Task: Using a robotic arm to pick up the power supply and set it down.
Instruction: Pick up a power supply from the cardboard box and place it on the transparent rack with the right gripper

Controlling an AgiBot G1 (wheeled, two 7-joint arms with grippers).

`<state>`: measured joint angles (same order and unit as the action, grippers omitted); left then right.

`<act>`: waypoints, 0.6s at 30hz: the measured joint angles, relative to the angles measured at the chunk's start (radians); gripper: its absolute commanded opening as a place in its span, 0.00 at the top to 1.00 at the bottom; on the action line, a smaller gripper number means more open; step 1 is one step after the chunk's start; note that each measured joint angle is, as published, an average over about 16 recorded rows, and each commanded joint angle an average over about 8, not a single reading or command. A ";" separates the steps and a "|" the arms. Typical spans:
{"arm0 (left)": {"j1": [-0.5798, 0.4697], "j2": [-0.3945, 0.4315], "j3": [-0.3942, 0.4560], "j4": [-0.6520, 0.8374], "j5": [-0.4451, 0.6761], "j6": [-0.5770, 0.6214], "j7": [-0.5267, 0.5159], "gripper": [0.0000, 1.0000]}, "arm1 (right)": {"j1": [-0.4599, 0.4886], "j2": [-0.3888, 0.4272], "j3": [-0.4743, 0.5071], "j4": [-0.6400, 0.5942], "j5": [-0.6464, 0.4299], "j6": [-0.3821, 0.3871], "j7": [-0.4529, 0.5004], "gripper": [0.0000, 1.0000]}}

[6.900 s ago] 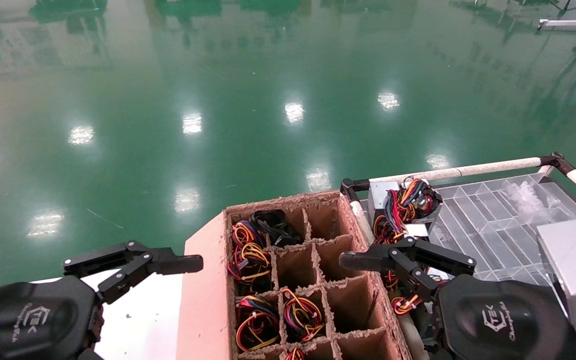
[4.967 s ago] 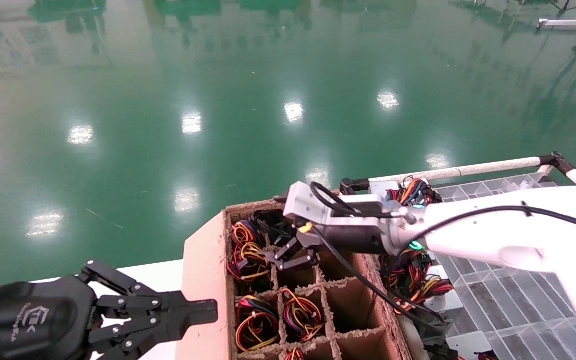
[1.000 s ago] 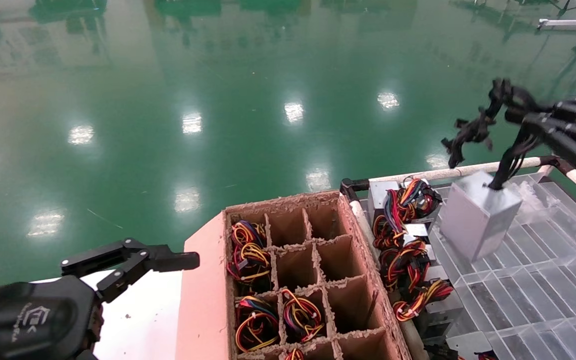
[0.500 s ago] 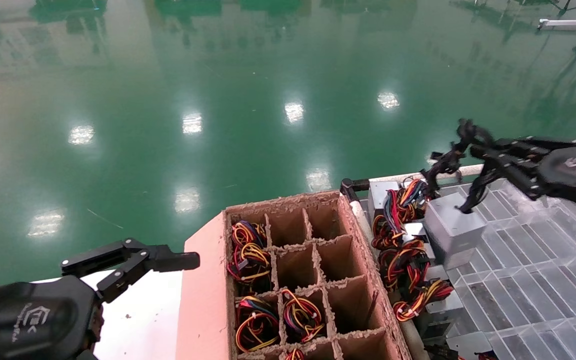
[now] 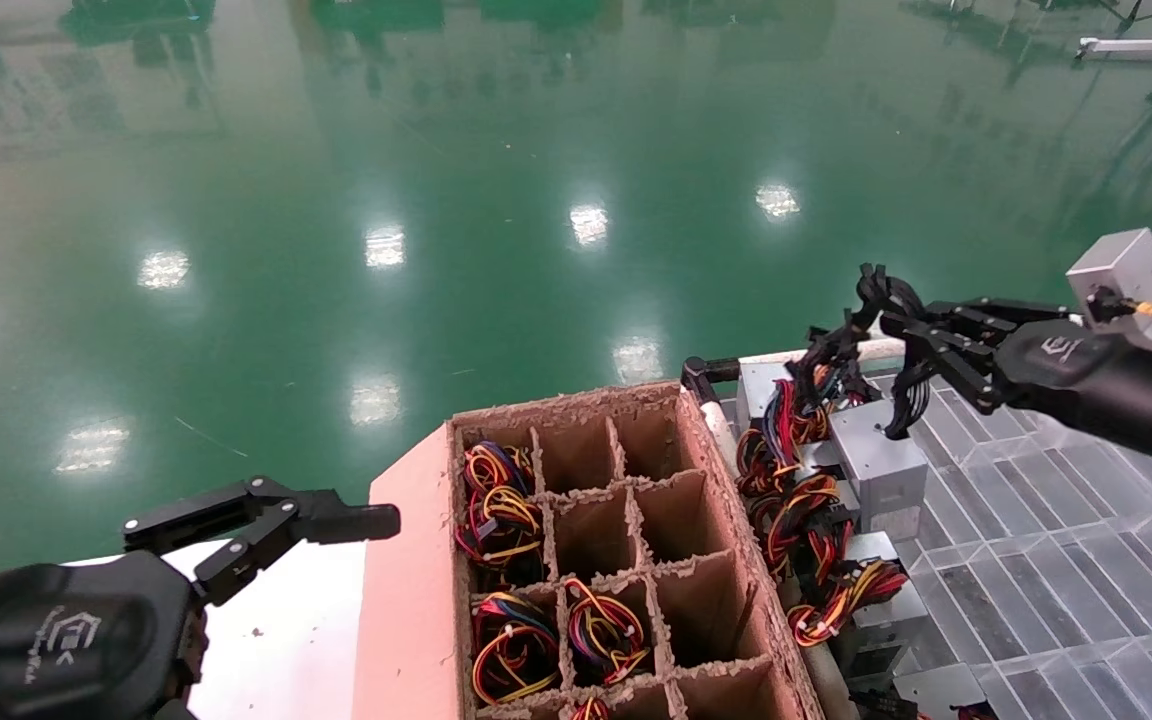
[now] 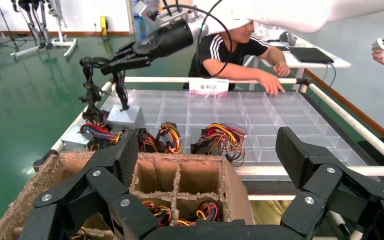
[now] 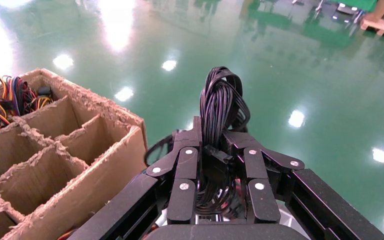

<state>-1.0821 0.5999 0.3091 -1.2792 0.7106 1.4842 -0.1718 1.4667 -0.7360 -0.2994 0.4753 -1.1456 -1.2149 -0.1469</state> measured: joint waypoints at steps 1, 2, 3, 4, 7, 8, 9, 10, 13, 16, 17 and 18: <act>0.000 0.000 0.000 0.000 0.000 0.000 0.000 0.00 | -0.001 -0.003 0.001 -0.010 0.002 0.000 -0.006 1.00; 0.000 0.000 0.000 0.000 0.000 0.000 0.000 0.00 | -0.002 -0.006 0.003 -0.019 0.005 -0.001 -0.012 1.00; 0.000 0.000 0.000 0.000 0.000 0.000 0.000 0.00 | -0.004 -0.008 0.005 -0.029 0.008 -0.001 -0.019 1.00; 0.000 0.000 0.000 0.000 0.000 0.000 0.000 0.00 | -0.006 -0.010 0.008 -0.038 0.012 -0.002 -0.025 1.00; 0.000 0.000 0.000 0.000 0.000 0.000 0.000 0.00 | -0.014 -0.016 0.018 -0.067 0.027 -0.003 -0.045 1.00; 0.000 0.000 0.000 0.000 0.000 0.000 0.000 0.00 | -0.017 -0.017 0.022 -0.076 0.034 -0.004 -0.052 1.00; 0.000 0.000 0.000 0.000 0.000 0.000 0.000 0.00 | -0.020 -0.019 0.028 -0.086 0.041 -0.005 -0.060 1.00; 0.000 0.000 0.000 0.000 0.000 0.000 0.000 0.00 | -0.024 -0.020 0.033 -0.095 0.050 -0.005 -0.068 1.00; 0.000 0.000 0.001 0.000 0.000 0.000 0.000 0.00 | -0.039 -0.025 0.054 -0.125 0.079 -0.009 -0.093 1.00; 0.000 0.000 0.001 0.000 0.000 0.000 0.000 0.00 | -0.055 -0.031 0.077 -0.156 0.112 -0.015 -0.120 1.00; 0.000 0.000 0.001 0.000 0.000 0.000 0.000 0.00 | -0.061 -0.033 0.085 -0.167 0.124 -0.017 -0.129 1.00; 0.000 0.000 0.001 0.000 0.000 0.000 0.000 0.00 | -0.067 -0.035 0.093 -0.177 0.136 -0.020 -0.138 1.00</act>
<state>-1.0823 0.5996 0.3098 -1.2792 0.7101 1.4839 -0.1714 1.3997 -0.7708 -0.2066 0.2984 -1.0099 -1.2349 -0.2849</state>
